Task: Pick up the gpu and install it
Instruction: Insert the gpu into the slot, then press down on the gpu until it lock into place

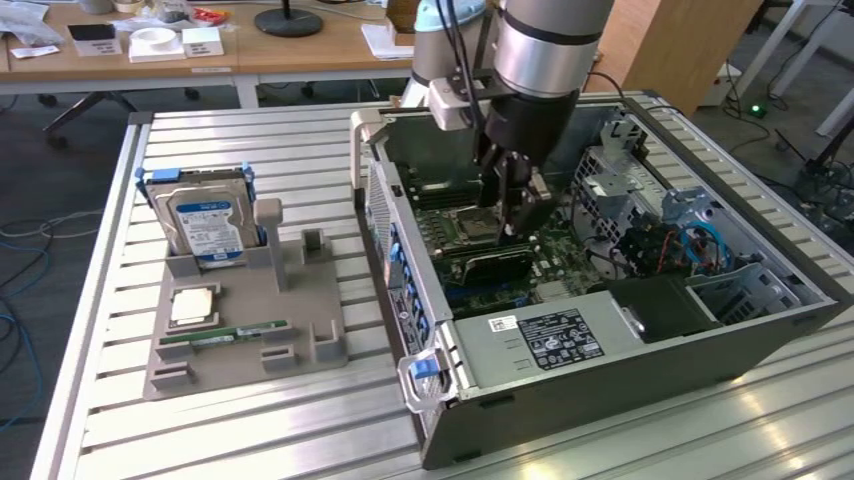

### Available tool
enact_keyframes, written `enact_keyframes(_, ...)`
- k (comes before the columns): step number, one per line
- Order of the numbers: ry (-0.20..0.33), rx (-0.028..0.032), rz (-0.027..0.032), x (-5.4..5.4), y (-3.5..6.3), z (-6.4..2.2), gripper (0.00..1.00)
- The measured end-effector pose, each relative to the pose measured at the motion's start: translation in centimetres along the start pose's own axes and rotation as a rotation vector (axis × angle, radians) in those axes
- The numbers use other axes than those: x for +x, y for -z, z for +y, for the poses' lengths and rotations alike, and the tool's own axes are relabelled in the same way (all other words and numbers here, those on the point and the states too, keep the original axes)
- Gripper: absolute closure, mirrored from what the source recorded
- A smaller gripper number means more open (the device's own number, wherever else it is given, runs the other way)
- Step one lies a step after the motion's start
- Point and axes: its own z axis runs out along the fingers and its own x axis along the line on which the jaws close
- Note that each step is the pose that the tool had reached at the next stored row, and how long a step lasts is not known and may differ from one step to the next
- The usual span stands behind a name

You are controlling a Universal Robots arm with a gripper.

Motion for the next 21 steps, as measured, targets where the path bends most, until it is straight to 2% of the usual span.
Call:
enact_keyframes(6, 0.000, -0.0001, 0.0001, 0.0, 1.68, -0.04, 0.37)
enact_keyframes(11, 0.000, -0.0001, 0.0001, -0.1, 2.69, -0.07, 0.37)
enact_keyframes(21, 0.000, 0.0000, 0.0000, -0.1, 2.91, -0.08, 0.37)
